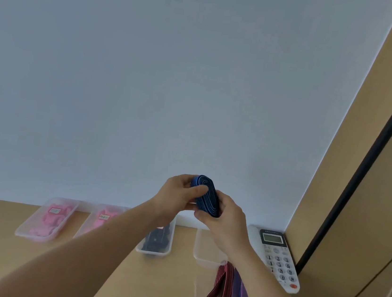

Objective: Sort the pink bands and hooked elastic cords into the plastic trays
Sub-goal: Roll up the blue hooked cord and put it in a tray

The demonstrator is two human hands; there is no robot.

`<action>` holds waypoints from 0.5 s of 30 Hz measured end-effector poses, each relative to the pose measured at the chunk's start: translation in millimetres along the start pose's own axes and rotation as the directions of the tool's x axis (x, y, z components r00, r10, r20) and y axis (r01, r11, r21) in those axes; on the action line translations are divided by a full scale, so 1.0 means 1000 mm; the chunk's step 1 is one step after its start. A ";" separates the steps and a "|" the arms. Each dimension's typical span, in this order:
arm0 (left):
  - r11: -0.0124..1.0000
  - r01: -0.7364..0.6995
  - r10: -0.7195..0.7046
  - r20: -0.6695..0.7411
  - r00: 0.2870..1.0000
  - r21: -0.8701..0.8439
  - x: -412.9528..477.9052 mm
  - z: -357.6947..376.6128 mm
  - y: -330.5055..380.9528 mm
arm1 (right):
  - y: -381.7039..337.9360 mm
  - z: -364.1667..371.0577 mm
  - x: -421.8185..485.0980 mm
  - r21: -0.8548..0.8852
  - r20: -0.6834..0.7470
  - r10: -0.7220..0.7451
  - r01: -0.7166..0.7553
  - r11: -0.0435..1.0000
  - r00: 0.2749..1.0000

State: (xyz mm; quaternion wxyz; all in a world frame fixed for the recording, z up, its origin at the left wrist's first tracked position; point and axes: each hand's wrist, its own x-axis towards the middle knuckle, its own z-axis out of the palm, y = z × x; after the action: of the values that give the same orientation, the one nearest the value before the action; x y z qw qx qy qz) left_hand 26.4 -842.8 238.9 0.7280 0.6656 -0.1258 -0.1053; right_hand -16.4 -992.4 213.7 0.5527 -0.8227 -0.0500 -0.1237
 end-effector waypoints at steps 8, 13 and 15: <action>0.980 0.049 -0.055 -0.024 0.998 -0.195 0.003 0.032 -0.028 | 0.028 -0.039 0.009 0.151 -0.014 0.167 -0.163 0.975 0.986; 0.953 0.128 -0.174 -0.149 0.973 -0.276 0.007 0.046 -0.053 | 0.056 -0.040 0.010 0.027 0.046 0.239 -0.240 0.970 0.970; 0.943 0.136 -0.199 -0.189 0.961 -0.304 0.008 0.047 -0.065 | 0.066 -0.034 0.009 0.050 0.043 0.255 -0.257 0.965 0.966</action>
State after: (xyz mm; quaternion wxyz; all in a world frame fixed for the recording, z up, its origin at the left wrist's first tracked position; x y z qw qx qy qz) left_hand 19.9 -895.8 178.8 0.8147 0.5685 0.0286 -0.1109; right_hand 1.9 -1049.2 168.9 0.5856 -0.8087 0.0434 -0.0348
